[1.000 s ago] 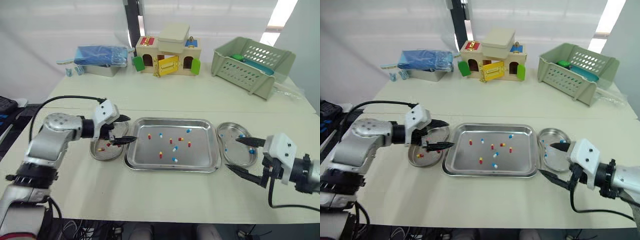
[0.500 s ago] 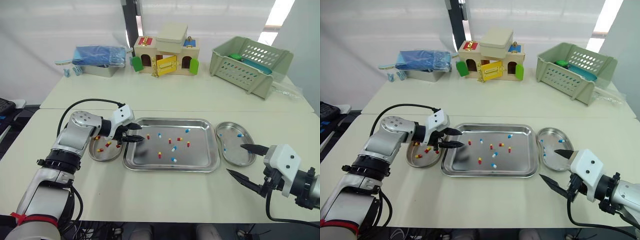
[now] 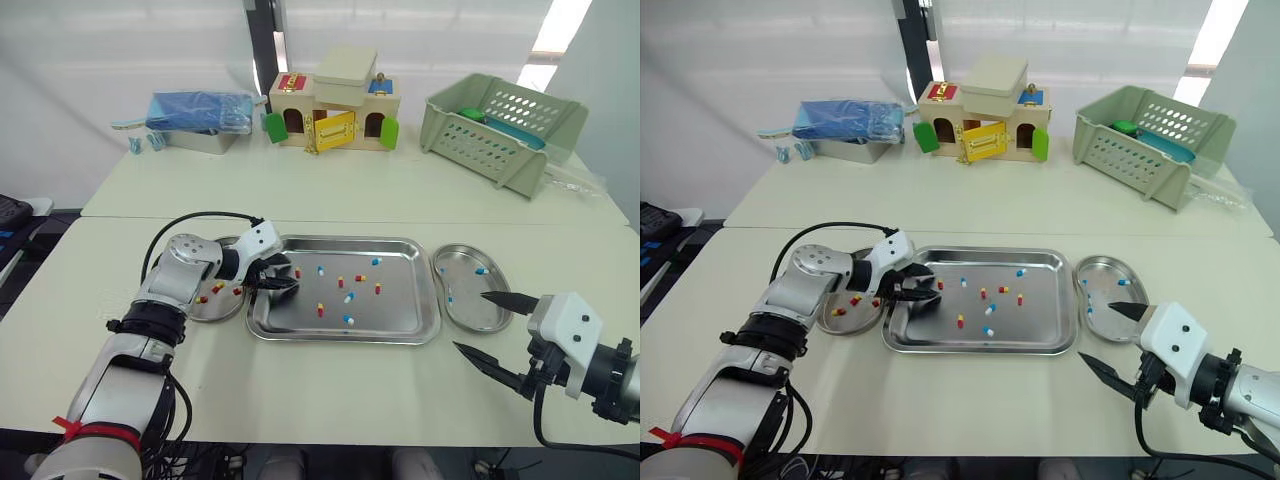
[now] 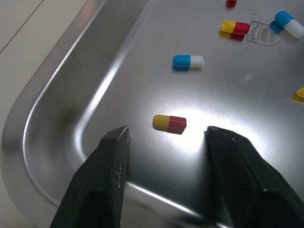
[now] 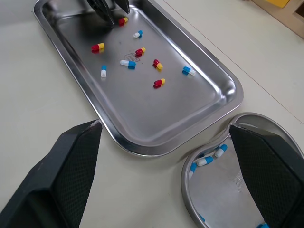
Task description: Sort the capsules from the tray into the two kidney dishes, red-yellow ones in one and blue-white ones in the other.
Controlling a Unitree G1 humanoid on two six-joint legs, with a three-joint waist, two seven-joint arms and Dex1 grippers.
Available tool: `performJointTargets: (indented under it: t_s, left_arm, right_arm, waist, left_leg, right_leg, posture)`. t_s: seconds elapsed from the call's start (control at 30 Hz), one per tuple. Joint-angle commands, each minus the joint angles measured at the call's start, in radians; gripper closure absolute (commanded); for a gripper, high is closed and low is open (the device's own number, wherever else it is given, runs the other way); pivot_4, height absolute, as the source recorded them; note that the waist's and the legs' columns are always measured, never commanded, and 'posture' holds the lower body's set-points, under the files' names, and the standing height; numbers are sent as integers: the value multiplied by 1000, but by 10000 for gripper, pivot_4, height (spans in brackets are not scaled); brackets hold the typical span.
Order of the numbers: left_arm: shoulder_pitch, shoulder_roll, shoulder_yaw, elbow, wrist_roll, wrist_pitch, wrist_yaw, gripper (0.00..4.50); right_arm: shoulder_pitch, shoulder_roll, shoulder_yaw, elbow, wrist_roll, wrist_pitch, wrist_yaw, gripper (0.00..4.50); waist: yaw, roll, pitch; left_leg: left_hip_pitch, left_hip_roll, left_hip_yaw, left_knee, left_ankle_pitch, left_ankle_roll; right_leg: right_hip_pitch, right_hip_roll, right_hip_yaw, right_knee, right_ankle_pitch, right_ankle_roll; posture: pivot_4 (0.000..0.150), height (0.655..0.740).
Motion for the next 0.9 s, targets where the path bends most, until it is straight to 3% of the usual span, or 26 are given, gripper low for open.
performJointTargets:
  t_s: [0.03, 0.33, 0.43, 0.53, 0.9]
  left_arm:
    - [-26, -16, -2, 30, 21, -34, 8, 18285]
    - [-28, -31, -3, 89, 39, -61, -3, 18285]
    - [-24, -27, -3, 95, 41, -67, -10, 24045]
    - [-20, -25, -1, 91, 41, -68, -17, 33239]
    - [-17, -27, -3, 83, 45, -70, -22, 33239]
  right_arm:
    - [-3, -12, -29, -25, 11, -17, -2, 0]
    - [8, -29, -59, -28, 24, -9, 6, 0]
    - [18, -32, -76, -35, 38, -6, 9, 0]
    - [48, -25, -101, -50, 56, -2, 21, 0]
    - [105, -24, -129, -60, 66, -17, 20, 0]
  waist:
    - [0, 0, 0]
    - [0, 0, 0]
    - [0, 0, -1]
    - [0, 0, -1]
    - [0, -1, -1]
  left_leg:
    - [0, 0, 0, 0, 0, 0]
    - [1, 0, 0, 0, 0, 0]
    - [1, 0, 0, 0, 0, 0]
    - [1, 0, 0, 0, 0, 0]
    - [2, 0, 0, 1, 0, 0]
  right_leg:
    - [0, 0, 0, 0, 0, 0]
    - [1, 0, 0, 0, 0, 0]
    - [1, 0, 0, 0, 0, 0]
    - [1, 0, 0, 0, 0, 0]
    - [2, 0, 0, 0, 0, 0]
  posture:
    - [1500, 7400]
    - [1500, 7400]
    - [1500, 7400]
    - [1500, 7400]
    - [1500, 7400]
